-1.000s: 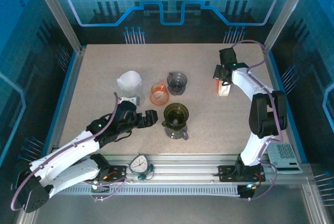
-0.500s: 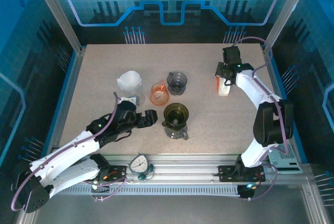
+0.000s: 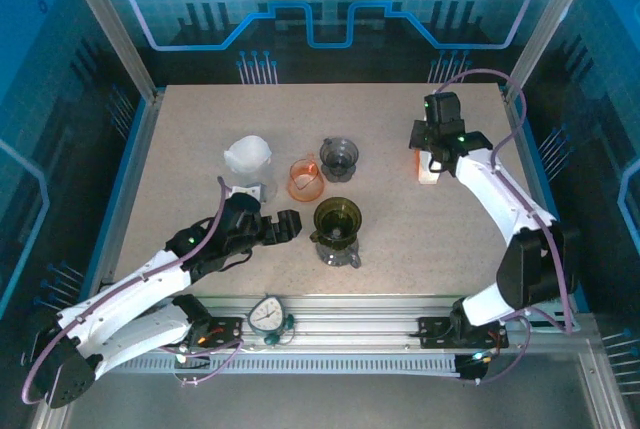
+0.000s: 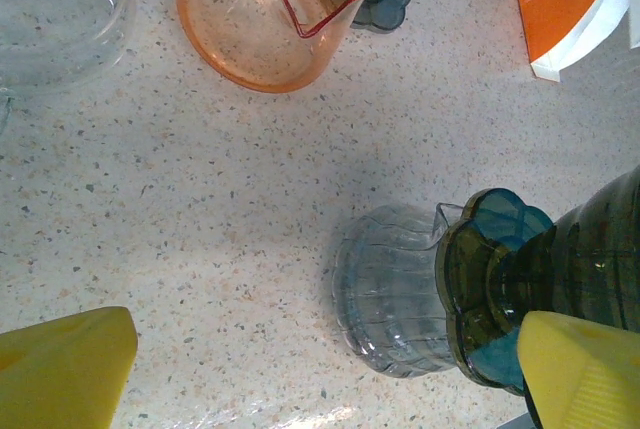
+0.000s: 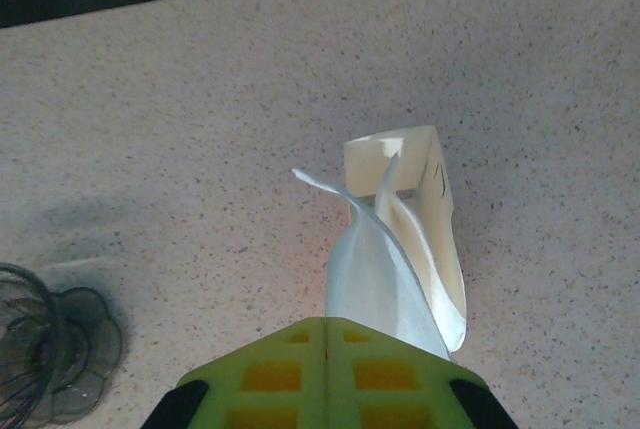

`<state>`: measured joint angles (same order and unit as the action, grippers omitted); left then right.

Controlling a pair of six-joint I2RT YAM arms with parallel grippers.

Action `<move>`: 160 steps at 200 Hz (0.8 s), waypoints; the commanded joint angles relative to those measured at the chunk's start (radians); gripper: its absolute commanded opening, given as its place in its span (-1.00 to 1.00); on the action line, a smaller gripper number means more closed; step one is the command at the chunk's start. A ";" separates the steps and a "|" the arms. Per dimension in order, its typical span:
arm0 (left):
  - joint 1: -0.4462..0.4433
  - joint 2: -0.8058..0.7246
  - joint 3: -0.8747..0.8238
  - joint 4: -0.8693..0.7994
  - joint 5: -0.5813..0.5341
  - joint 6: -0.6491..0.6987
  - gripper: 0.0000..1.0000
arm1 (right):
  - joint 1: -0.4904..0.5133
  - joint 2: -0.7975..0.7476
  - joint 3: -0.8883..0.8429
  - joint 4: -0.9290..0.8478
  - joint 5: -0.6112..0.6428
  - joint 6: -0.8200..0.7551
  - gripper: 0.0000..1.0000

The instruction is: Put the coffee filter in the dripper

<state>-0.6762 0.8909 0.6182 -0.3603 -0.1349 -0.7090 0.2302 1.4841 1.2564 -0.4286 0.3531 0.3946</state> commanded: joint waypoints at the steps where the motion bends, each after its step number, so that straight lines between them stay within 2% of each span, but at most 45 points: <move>1: 0.008 0.005 -0.009 0.012 0.016 -0.023 0.98 | 0.022 -0.079 -0.037 0.011 0.022 -0.009 -1.00; 41: 0.011 0.024 0.005 0.001 0.031 -0.032 0.98 | 0.095 -0.270 -0.145 0.000 -0.034 0.022 -1.00; 73: 0.014 0.027 0.011 -0.002 0.043 -0.032 0.98 | 0.171 -0.414 -0.172 -0.108 -0.105 0.026 -1.00; 97: 0.015 0.023 0.025 -0.018 0.052 -0.028 0.98 | 0.222 -0.513 -0.174 -0.208 -0.208 0.031 -1.00; 123: 0.016 0.023 0.050 -0.046 0.061 -0.015 0.98 | 0.293 -0.570 -0.129 -0.337 -0.299 0.015 -1.00; 160: 0.017 0.022 0.079 -0.068 0.076 -0.002 0.98 | 0.437 -0.571 -0.038 -0.505 -0.312 0.014 -1.00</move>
<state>-0.6670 0.9173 0.6491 -0.3977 -0.0887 -0.7307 0.5945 0.9138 1.1484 -0.7757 0.0875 0.4099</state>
